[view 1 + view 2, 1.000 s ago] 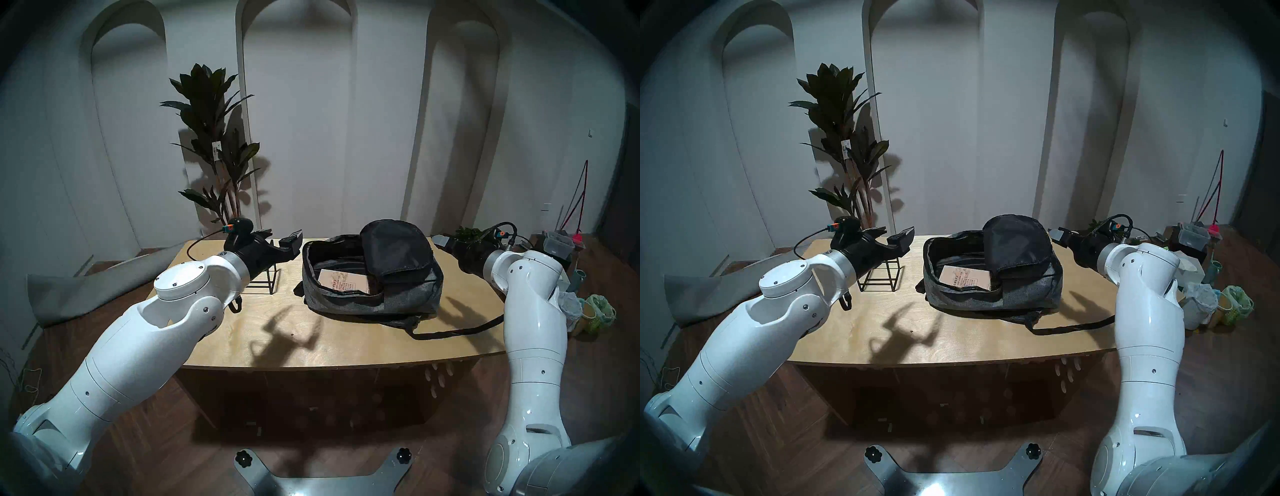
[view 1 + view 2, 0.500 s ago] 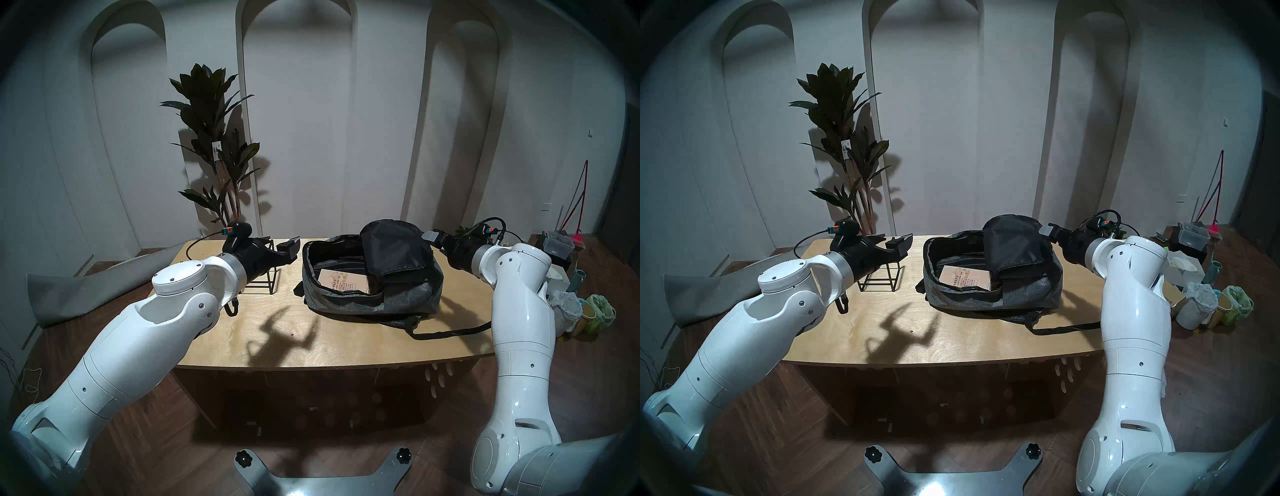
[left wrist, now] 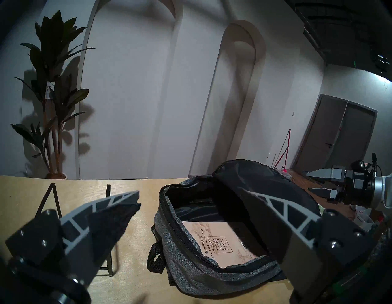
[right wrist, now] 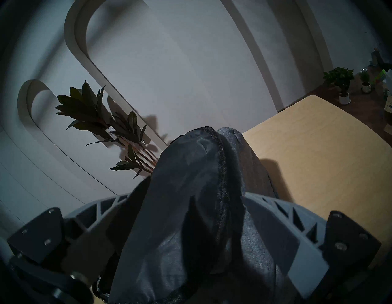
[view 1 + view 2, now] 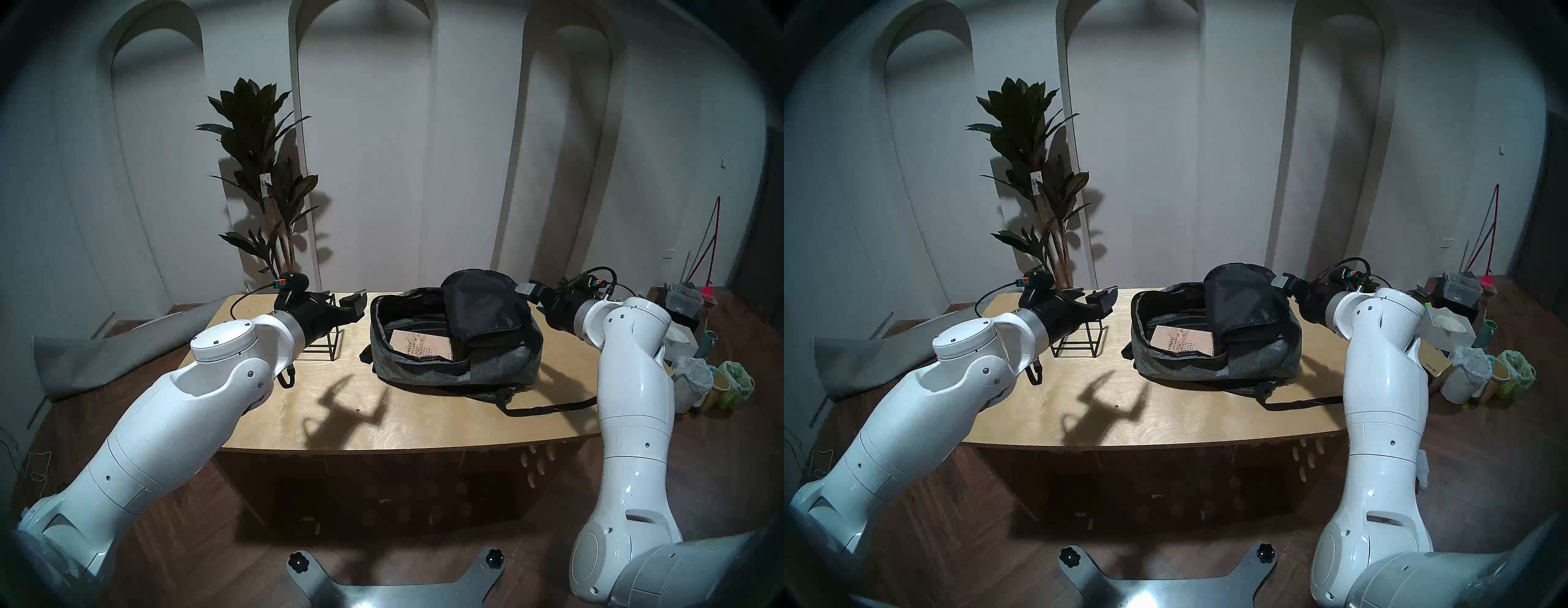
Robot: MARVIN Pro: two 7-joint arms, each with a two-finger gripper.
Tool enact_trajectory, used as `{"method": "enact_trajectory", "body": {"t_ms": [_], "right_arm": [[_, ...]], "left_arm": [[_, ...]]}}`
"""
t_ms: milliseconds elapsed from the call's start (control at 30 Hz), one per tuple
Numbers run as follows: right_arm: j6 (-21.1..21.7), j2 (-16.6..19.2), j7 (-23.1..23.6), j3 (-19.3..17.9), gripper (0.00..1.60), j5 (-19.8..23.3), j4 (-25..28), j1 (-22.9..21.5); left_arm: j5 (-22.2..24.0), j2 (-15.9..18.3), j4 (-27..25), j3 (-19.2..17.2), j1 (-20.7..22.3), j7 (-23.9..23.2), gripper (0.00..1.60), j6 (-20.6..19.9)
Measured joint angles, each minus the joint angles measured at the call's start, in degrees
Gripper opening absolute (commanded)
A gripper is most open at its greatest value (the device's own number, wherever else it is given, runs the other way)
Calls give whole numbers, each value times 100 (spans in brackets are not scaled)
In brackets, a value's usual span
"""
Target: Put the book into the bag and close the bag
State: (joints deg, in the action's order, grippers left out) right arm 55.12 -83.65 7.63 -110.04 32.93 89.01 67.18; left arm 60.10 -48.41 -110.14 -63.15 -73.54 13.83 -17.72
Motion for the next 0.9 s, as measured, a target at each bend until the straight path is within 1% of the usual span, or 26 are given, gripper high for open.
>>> {"method": "enact_trajectory", "body": {"t_ms": [367,900], "right_arm": [[-23,-77,-36,67,160,2,-149,-52],[-60,-126,-58,77,160,2,-210,-60]], "left_arm": [[-2,-52,-4,13,-5,115,160,-3],[20,-93,4,32,-2,73,160,-26]]}}
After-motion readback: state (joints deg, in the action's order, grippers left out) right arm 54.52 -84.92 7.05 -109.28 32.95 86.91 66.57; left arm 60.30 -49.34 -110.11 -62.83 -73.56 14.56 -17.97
